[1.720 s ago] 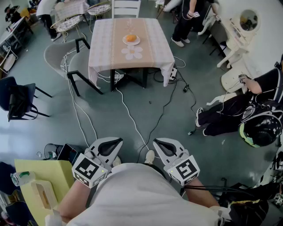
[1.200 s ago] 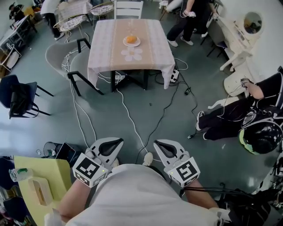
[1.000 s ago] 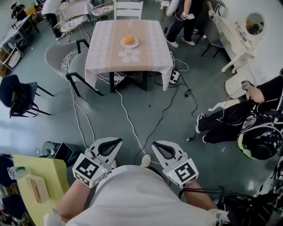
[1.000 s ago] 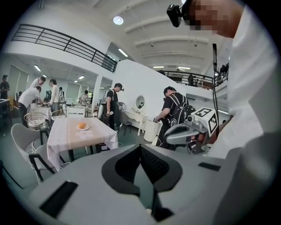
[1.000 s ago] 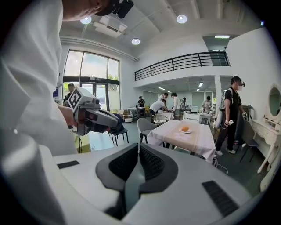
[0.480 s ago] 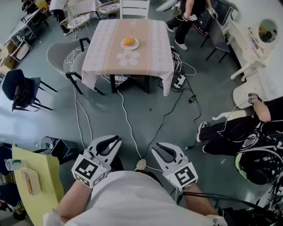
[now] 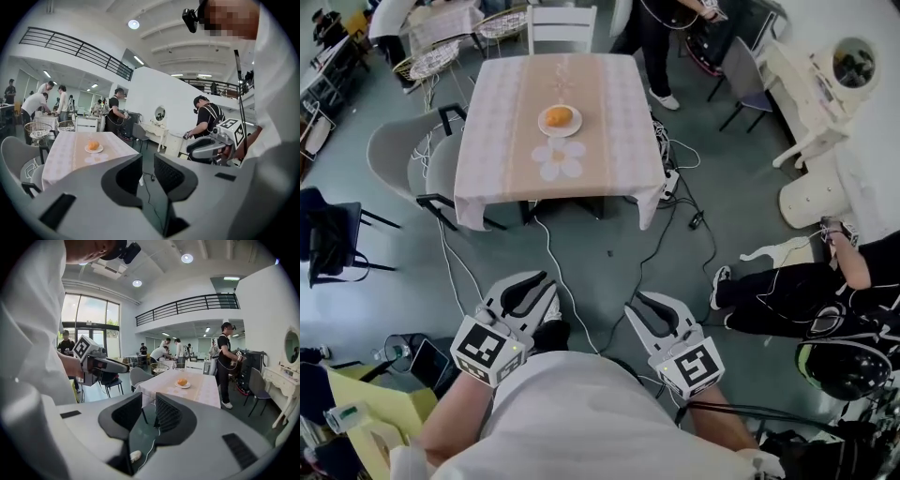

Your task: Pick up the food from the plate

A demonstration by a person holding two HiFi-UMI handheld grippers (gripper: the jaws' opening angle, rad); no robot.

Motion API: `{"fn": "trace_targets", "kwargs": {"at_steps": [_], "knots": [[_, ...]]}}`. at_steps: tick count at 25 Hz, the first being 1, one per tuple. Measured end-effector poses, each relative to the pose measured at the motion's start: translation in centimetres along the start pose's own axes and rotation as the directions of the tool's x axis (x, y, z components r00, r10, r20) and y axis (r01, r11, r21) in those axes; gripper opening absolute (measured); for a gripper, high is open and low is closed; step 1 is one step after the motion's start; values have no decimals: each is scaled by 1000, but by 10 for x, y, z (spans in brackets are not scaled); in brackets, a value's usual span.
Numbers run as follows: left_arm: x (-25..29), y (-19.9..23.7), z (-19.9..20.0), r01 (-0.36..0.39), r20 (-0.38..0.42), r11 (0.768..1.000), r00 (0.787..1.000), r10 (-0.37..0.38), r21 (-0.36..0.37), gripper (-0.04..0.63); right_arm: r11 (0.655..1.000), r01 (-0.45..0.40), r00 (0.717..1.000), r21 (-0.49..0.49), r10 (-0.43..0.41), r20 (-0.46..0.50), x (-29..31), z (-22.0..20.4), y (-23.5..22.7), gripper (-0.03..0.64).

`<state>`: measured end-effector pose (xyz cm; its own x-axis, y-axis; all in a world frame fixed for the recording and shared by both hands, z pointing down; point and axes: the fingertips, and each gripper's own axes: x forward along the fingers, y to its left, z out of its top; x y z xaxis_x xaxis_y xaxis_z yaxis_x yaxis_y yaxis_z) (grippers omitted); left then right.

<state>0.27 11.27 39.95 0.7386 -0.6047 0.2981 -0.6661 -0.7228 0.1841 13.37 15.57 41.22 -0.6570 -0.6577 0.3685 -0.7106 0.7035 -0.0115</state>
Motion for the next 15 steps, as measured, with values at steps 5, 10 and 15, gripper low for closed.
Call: {"fn": "trace_targets", "kwargs": {"at_steps": [5, 10, 15], "knots": [[21, 88, 20, 62, -27, 998, 998, -62, 6, 79, 995, 95, 995, 8, -95, -10, 69, 38, -37, 108], [41, 154, 34, 57, -31, 998, 998, -56, 14, 107, 994, 106, 994, 4, -105, -19, 119, 64, -56, 120], [80, 206, 42, 16, -23, 1000, 1000, -16, -5, 132, 998, 64, 997, -10, -64, -36, 166, 79, -83, 120]]}}
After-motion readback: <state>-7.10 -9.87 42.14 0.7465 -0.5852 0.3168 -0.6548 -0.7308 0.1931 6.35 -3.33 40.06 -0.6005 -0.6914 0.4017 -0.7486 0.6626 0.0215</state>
